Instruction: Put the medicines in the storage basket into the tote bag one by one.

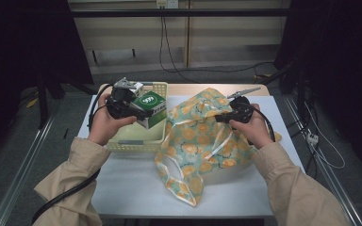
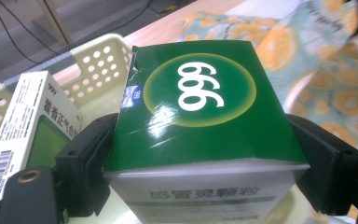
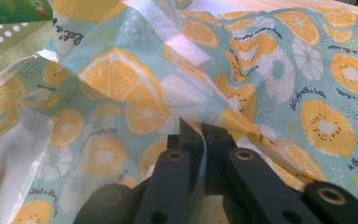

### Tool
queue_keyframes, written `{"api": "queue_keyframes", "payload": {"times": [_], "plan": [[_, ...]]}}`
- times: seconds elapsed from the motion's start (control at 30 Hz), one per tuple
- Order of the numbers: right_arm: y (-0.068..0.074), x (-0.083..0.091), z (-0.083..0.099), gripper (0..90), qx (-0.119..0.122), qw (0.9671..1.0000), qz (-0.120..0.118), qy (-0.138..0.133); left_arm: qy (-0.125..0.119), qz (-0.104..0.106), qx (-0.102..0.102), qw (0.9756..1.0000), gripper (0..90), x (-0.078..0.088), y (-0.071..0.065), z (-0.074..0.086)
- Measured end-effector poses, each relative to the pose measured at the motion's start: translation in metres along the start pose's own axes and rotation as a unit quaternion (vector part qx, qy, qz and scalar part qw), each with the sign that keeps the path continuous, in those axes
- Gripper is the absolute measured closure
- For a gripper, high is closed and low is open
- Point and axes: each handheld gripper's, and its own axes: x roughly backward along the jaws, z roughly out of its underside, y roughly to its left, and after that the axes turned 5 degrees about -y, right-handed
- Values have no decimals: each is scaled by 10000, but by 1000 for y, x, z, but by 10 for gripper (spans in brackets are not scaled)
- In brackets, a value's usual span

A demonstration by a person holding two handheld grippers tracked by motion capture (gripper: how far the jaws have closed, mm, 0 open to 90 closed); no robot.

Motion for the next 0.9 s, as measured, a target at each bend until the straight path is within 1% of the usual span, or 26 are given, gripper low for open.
{"api": "queue_keyframes", "payload": {"times": [0.13, 0.17, 0.23, 0.33, 0.47, 0.53, 0.57, 0.7, 0.77, 0.83, 0.9], "plan": [[0, 0, 0, 899, -4, 10000, -21, -7, 34, 189, -103, 9998, 162, 1, -14, -5], [0, 0, 0, 899, -20, 10000, -30, -12, 21, 235, -157, 9996, 162, 1, -18, -6], [-1, 0, 0, 899, -24, 10000, -26, -20, -13, 322, -187, 9993, 163, 1, -25, -9], [-2, 0, 0, 899, -33, 10000, -37, -23, -123, 537, -293, 9980, 162, 2, -38, -13], [-2, 1, -1, 899, -33, 10000, -44, -33, -136, 760, -484, 9958, 162, -2, -58, -16], [-1, 0, -1, 899, -35, 10000, -66, -50, -109, 869, -537, 9947, 162, -7, -67, -15], [-1, 0, -1, 899, -37, 10000, -65, -43, -55, 905, -587, 9942, 162, -10, -71, -14], [0, 0, -1, 899, -52, 9999, -96, -64, 56, 1046, -668, 9922, 162, -26, -87, -5], [1, 1, -1, 899, -41, 9999, -95, -65, 149, 1107, -689, 9914, 162, -37, -93, 1], [1, 2, -2, 899, -27, 9999, -104, -73, 234, 1150, -621, 9911, 162, -48, -98, 6], [1, 3, -2, 899, -40, 9999, -100, -67, 260, 1245, -617, 9900, 162, -57, -104, 10]]}}
